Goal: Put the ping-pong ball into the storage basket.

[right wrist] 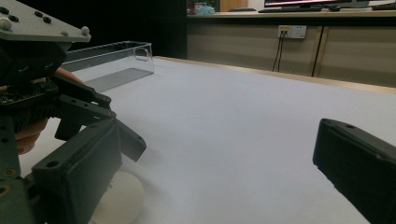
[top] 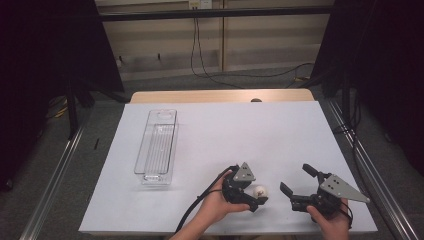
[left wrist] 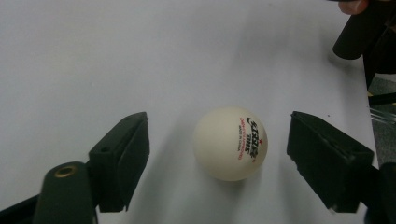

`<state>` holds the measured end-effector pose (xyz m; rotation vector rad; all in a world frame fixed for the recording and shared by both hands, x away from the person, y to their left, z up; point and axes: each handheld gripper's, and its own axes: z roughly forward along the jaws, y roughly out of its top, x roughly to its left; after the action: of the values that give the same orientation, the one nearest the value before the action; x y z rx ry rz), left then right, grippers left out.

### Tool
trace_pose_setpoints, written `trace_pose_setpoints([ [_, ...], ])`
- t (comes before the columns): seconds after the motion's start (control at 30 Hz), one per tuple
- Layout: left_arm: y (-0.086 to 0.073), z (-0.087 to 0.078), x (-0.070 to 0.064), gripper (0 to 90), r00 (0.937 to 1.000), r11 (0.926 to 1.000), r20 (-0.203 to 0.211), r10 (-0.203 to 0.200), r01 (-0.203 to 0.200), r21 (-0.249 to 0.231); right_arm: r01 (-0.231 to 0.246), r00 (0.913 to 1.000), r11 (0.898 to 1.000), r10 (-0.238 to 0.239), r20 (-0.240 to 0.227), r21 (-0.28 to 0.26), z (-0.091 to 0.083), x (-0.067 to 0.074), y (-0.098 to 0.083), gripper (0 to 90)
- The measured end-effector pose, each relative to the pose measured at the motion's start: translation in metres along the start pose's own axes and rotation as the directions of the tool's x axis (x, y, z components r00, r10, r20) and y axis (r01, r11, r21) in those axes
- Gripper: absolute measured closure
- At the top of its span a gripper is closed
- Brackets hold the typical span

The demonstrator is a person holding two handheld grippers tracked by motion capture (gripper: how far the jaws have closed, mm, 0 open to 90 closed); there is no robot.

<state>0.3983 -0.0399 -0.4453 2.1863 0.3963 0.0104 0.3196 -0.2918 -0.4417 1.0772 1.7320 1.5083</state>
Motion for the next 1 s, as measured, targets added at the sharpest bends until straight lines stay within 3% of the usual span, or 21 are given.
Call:
trace_pose_setpoints([
  [0.27,0.000,0.005,-0.001,30.6,0.9994,0.9994,0.009,0.032,-0.032,0.015,-0.003,1.0000,1.000,0.003,0.004,-0.001,0.001,0.000,0.000,0.9],
  [0.53,0.000,0.010,-0.003,35.2,0.9993,0.9994,0.026,0.026,-0.026,0.021,0.000,1.0000,1.000,0.000,-0.003,0.002,-0.001,0.000,0.000,0.9],
  [0.77,0.000,0.012,-0.004,39.2,0.9980,0.9974,0.038,0.051,-0.053,0.049,-0.002,1.0000,1.000,0.002,-0.005,0.004,-0.001,0.000,0.000,0.9],
  [1.0,-0.001,0.015,-0.004,42.3,0.9981,0.9982,0.040,0.046,-0.048,0.037,0.000,1.0000,1.000,0.000,-0.004,0.001,0.000,0.000,0.000,0.9],
])
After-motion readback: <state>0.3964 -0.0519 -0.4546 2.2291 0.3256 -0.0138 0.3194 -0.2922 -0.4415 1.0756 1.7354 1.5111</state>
